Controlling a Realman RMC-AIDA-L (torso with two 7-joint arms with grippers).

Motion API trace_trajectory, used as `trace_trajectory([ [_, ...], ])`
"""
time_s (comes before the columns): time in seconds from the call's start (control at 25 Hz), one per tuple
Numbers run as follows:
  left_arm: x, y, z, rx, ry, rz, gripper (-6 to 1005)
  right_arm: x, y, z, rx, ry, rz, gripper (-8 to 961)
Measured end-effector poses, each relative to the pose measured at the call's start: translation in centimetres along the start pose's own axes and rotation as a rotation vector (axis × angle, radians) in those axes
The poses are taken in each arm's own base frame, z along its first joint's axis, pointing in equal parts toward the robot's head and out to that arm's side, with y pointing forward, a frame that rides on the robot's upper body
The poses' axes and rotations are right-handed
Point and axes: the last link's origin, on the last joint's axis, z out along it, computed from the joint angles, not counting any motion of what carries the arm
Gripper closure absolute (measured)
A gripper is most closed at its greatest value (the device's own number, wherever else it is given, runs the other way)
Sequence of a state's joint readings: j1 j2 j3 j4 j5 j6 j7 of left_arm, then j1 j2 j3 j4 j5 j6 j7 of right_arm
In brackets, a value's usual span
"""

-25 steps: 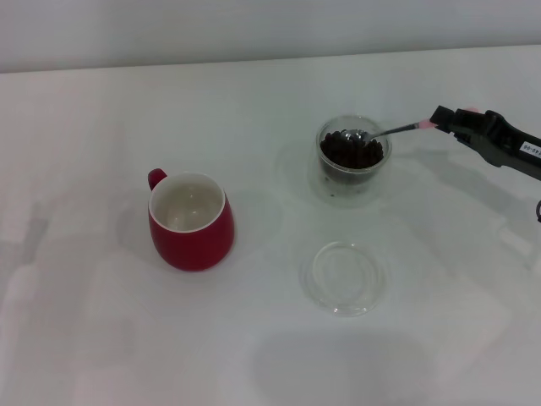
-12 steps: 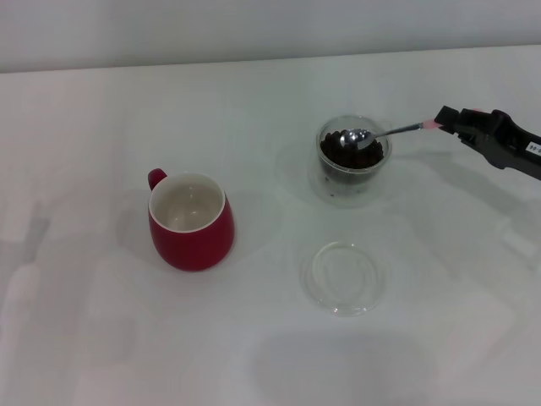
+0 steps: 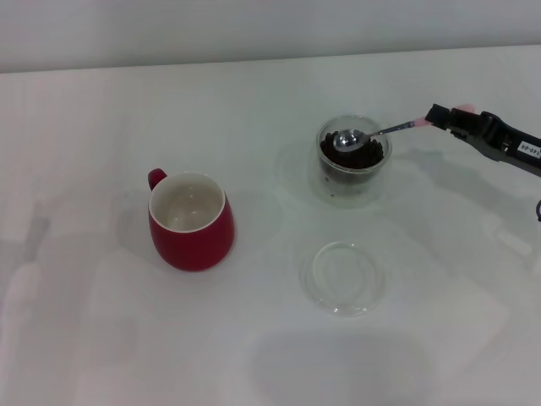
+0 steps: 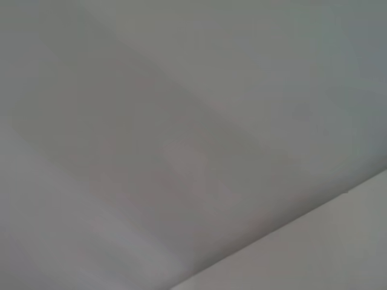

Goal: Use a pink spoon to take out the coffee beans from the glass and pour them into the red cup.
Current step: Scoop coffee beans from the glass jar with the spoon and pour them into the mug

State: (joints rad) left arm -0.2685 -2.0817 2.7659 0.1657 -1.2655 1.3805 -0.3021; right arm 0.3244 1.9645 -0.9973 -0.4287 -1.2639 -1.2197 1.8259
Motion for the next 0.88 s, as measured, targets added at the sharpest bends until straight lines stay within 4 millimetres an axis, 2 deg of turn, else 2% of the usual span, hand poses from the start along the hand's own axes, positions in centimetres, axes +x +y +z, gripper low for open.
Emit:
trace_trajectory([
  [0.88,0.04,0.05,0.12,-0.003,0.002,-0.001,108,0.42,0.53,0.61,-0.023,0.098,-0.007,815],
])
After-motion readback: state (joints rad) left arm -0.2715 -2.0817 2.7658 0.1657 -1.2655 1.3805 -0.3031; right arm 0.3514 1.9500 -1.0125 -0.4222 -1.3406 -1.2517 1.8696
